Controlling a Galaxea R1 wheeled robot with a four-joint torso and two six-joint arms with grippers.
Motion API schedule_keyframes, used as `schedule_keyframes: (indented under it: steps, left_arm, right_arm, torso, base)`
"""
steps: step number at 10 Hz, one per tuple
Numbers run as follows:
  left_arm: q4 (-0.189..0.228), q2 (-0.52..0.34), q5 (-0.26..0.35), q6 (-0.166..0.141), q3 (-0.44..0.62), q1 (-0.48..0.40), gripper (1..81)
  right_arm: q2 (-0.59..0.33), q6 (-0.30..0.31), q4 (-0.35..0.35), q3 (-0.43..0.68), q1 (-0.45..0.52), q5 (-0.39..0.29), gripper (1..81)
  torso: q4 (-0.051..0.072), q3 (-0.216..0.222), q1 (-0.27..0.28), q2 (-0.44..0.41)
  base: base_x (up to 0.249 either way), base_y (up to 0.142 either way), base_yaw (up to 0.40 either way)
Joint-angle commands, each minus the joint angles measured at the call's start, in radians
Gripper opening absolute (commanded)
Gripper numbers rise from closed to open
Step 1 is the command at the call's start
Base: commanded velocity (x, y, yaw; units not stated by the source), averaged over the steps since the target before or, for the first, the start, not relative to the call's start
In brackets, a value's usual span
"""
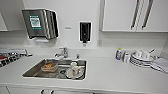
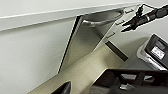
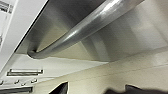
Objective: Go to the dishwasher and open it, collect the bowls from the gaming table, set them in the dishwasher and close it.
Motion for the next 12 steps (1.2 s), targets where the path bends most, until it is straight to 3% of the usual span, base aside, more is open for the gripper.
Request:
schedule_keyframes:
  steps: [1,6,12]
  left_arm:
    - [0.001,-0.024,0.019,0.0,0.02,-0.085,81.1]
    - [0.001,-0.011,0.014,0.003,0.028,-0.108,81.1]
    - [0.002,-0.007,0.017,0.009,0.037,-0.112,81.1]
  right_arm:
    - [-0.05,0.125,0.007,0.012,0.169,-0.078,81.1]
    - [-0.001,0.349,0.004,-0.057,0.284,-0.221,81.1]
    - [0.059,0.51,0.012,-0.187,0.345,-0.256,81.1]
  torso:
    - [0.0,0.0,0.0,0.0]
    - [0.0,0.0,0.0,0.0]
    - [0.0,0.0,0.0,0.0]
  base:
    - [0.0,0.0,0.0]
    - [0.0,0.0,0.0]
    - [0.0,0.0,0.0]
